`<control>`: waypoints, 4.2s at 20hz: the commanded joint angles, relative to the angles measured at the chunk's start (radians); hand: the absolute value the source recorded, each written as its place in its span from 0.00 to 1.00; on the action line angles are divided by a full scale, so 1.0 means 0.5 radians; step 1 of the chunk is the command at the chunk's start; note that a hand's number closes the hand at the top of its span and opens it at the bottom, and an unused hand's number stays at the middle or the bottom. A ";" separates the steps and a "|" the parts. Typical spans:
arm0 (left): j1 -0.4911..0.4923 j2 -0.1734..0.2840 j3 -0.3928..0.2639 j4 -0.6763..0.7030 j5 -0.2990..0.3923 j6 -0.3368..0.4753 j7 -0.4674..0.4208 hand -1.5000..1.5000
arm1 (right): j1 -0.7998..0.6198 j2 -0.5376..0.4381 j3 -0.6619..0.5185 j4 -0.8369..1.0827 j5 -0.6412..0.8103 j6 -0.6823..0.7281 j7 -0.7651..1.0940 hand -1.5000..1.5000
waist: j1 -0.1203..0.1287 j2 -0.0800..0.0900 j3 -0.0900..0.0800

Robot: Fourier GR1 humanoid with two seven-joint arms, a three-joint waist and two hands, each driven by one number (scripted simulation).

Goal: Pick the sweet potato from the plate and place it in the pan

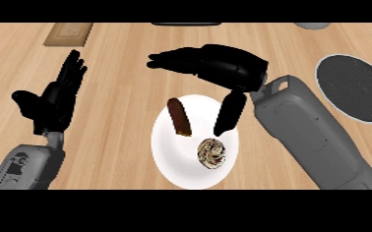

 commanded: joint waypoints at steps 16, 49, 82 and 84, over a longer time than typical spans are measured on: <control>0.053 -0.131 0.105 -0.100 -0.157 -0.059 0.065 0.50 | 0.126 0.319 0.063 0.288 0.652 -0.032 0.145 0.00 | 0.008 0.002 0.001; -0.045 -0.285 0.279 0.053 -0.343 -0.193 0.015 0.50 | 0.084 0.521 0.223 0.811 1.363 -0.056 -0.054 0.00 | 0.002 0.003 0.000; 0.012 -0.280 0.401 -0.058 -0.344 -0.281 0.116 0.50 | -0.048 0.307 -0.012 1.772 0.798 -0.773 0.631 1.00 | -0.108 -0.007 0.001; 0.048 -0.268 0.402 -0.058 -0.369 -0.271 0.097 0.50 | -0.028 0.263 -0.191 1.839 0.715 -0.915 0.931 1.00 | -0.128 -0.013 -0.001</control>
